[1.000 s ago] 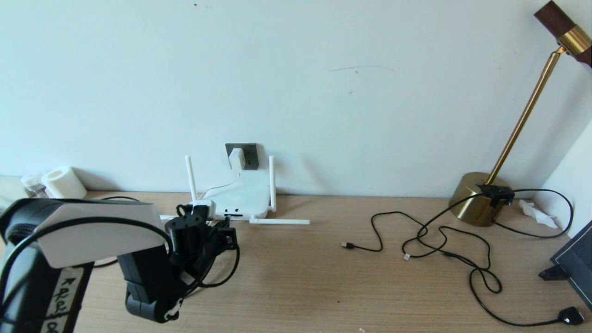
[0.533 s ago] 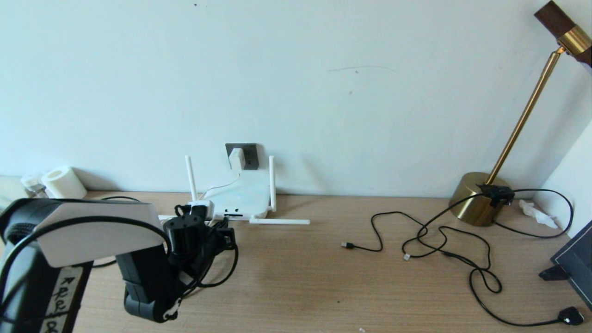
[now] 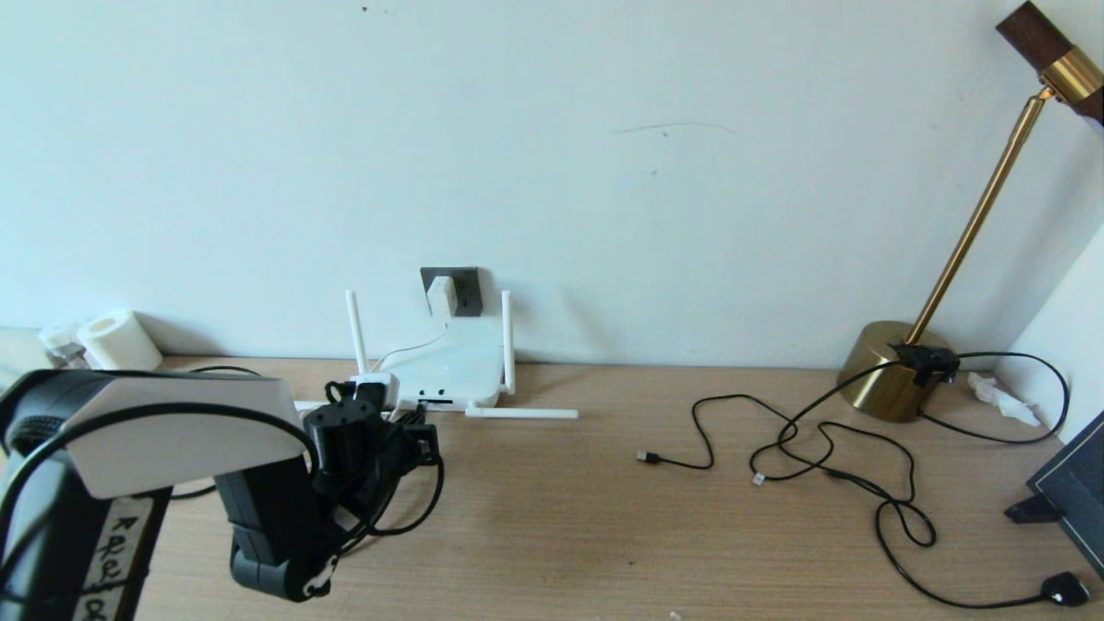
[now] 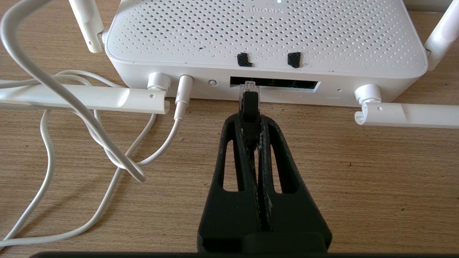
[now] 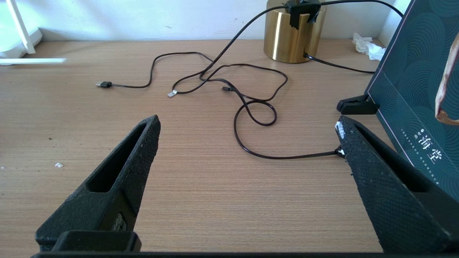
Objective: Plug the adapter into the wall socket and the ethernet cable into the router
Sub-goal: Plug cable into router interface
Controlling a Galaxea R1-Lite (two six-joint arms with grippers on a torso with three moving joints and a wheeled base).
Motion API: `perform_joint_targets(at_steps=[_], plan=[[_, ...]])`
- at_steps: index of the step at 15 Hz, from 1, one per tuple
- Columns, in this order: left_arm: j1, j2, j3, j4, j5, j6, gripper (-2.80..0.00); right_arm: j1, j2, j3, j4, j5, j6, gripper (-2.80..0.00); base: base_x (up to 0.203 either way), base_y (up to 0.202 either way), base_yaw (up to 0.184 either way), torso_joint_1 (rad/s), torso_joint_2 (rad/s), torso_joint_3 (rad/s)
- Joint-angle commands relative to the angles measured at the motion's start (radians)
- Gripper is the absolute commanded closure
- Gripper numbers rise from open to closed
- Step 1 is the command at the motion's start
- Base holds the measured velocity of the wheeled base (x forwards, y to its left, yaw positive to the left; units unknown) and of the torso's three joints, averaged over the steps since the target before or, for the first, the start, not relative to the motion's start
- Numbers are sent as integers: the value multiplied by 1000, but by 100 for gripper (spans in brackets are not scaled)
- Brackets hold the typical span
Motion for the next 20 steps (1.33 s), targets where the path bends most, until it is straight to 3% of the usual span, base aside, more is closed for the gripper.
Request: perform_joint_targets(at_steps=[1, 20], plan=[[0, -1, -1, -8, 1, 0, 0, 0, 2, 0, 0, 0, 0, -280, 0, 0, 0, 0, 0, 0], [0, -1, -4, -8, 0, 0, 0, 0, 0, 0, 0, 0, 0, -280, 0, 0, 0, 0, 0, 0]])
